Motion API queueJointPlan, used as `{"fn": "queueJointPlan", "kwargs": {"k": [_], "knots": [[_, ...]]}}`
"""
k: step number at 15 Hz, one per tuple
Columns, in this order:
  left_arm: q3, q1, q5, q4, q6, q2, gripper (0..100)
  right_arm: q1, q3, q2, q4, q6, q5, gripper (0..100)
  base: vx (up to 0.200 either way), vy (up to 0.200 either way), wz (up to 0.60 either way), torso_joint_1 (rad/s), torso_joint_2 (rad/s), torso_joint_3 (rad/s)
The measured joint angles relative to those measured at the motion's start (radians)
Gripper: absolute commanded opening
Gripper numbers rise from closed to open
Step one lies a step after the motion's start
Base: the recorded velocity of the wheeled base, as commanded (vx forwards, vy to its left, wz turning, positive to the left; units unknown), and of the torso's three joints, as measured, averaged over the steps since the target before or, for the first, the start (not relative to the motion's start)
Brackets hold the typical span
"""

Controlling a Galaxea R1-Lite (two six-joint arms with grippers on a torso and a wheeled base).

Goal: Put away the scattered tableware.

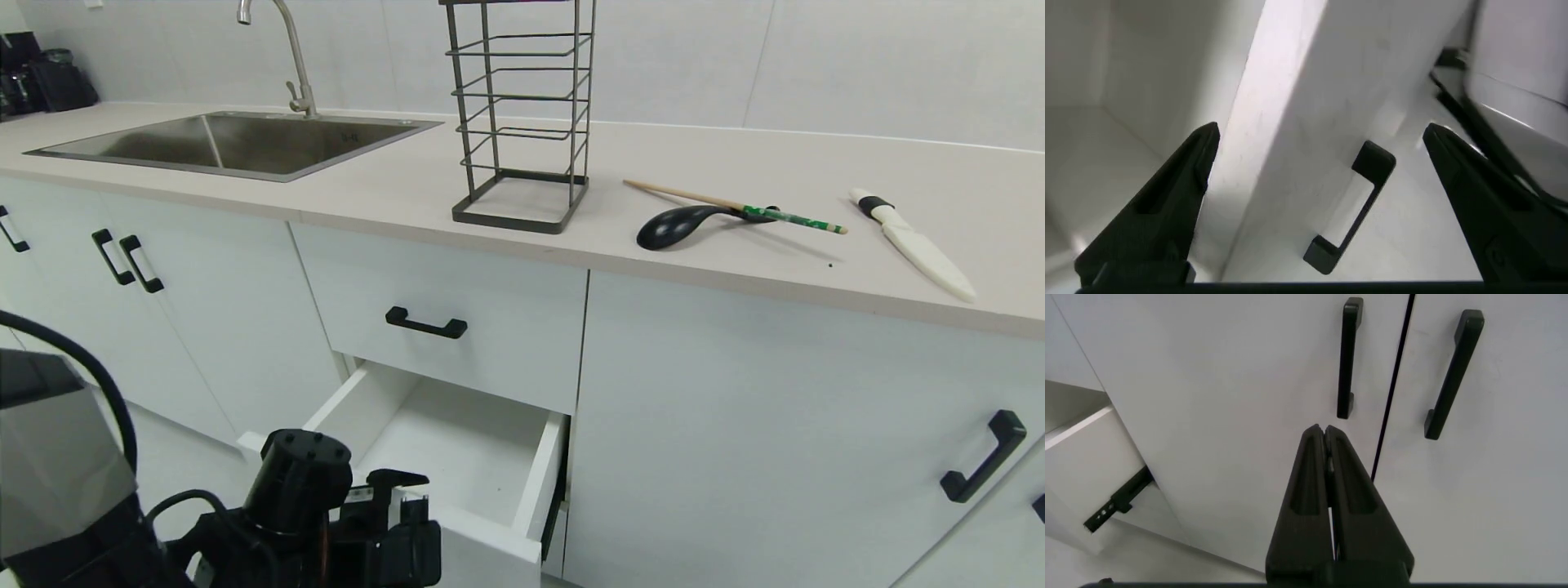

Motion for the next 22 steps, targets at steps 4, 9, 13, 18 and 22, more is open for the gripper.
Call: {"fn": "queueJointPlan", "kwargs": {"k": [4, 9, 13, 18, 22], "knots": [[0.063, -0.019, -0.006, 0.035, -0.006, -0.106, 100, 0.001, 0.000, 0.000, 0.000, 0.000, 0.000, 0, 0.000, 0.000, 0.00, 0.000, 0.00, 0.000], [0.097, -0.108, -0.003, 0.021, -0.013, -0.197, 100, 0.000, 0.000, 0.000, 0.000, 0.000, 0.000, 0, 0.000, 0.000, 0.00, 0.000, 0.00, 0.000], [0.097, -0.142, -0.004, 0.024, -0.053, -0.260, 100, 0.000, 0.000, 0.000, 0.000, 0.000, 0.000, 0, 0.000, 0.000, 0.00, 0.000, 0.00, 0.000], [-0.119, -0.215, 0.051, -0.021, -0.647, -0.316, 100, 0.000, 0.000, 0.000, 0.000, 0.000, 0.000, 0, 0.000, 0.000, 0.00, 0.000, 0.00, 0.000], [-0.218, -0.016, -0.121, -0.074, -0.900, -0.357, 100, 0.000, 0.000, 0.000, 0.000, 0.000, 0.000, 0, 0.000, 0.000, 0.00, 0.000, 0.00, 0.000]]}}
